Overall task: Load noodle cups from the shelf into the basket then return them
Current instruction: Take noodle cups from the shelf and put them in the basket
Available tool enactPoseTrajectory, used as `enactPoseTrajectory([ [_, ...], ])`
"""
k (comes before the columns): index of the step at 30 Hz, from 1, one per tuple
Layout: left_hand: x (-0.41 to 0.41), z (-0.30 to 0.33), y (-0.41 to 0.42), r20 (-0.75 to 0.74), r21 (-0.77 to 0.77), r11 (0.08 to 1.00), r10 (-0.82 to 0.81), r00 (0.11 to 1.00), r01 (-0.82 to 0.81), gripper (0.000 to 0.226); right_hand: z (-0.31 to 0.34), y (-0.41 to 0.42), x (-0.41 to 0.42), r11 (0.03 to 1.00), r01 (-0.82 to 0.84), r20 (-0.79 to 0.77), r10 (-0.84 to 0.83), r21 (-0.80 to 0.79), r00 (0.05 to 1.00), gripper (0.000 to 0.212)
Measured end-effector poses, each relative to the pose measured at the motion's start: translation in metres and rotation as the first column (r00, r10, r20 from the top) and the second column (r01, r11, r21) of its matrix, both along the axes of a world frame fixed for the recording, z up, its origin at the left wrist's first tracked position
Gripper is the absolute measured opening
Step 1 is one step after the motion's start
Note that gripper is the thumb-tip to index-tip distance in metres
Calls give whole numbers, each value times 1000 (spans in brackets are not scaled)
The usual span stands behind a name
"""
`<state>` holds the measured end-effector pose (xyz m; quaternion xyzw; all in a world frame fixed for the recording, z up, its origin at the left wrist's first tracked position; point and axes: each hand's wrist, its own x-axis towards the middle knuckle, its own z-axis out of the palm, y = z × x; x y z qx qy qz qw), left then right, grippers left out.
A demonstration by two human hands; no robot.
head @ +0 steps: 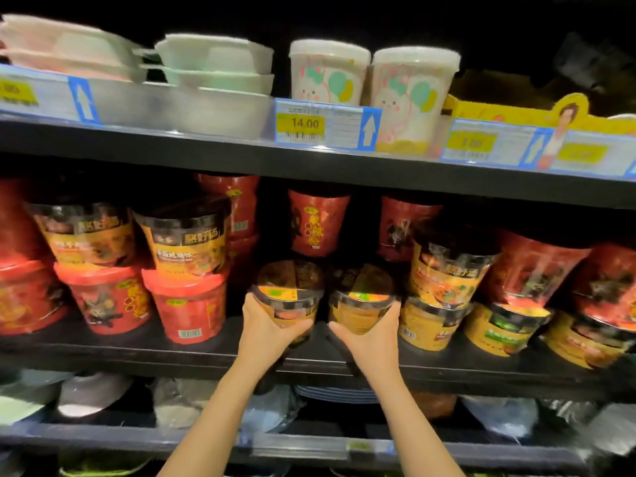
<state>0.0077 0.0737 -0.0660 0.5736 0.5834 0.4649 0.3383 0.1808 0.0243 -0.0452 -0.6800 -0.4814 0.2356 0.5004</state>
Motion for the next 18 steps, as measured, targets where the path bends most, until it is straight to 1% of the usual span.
enactPoseTrajectory([
  [2, 3, 7, 0, 32, 5, 1000, -5, 999, 5, 95, -2, 10, 0, 998, 47, 3, -46, -33, 999, 125],
  [4, 4, 11, -1, 53, 4, 1000, -11, 999, 11, 94, -3, 18, -1, 994, 92, -2, -92, -53, 996, 118],
  [7, 5, 14, -4, 22, 28, 1000, 9, 1000, -10, 90, -2, 24, -3, 989, 140, -27, -141, -45, 990, 98],
  [9, 5, 14, -4, 25, 47, 999, 21, 999, -23, 83, -2, 25, -3, 989, 144, -38, -145, -30, 989, 91],
  [10, 4, 16, -6, 35, 55, 998, 24, 999, -26, 79, 0, 24, -3, 990, 138, -54, -139, -24, 989, 93],
  [11, 3, 17, -8, 57, 69, 997, 27, 998, -31, 78, 2, 21, -3, 992, 127, -80, -128, -20, 988, 99],
  [13, -1, 22, -16, 111, 106, 994, 24, 994, -36, 82, 4, 10, -5, 995, 96, -145, -93, 10, 985, 111],
  [15, -9, 29, -29, 176, 146, 989, -7, 984, -19, 88, 7, -10, -9, 996, 60, -191, -45, 71, 981, 108],
  [18, -20, 37, -46, 230, 192, 980, -87, 969, 43, 95, 6, -48, -12, 992, 32, -312, 8, 124, 950, 97],
])
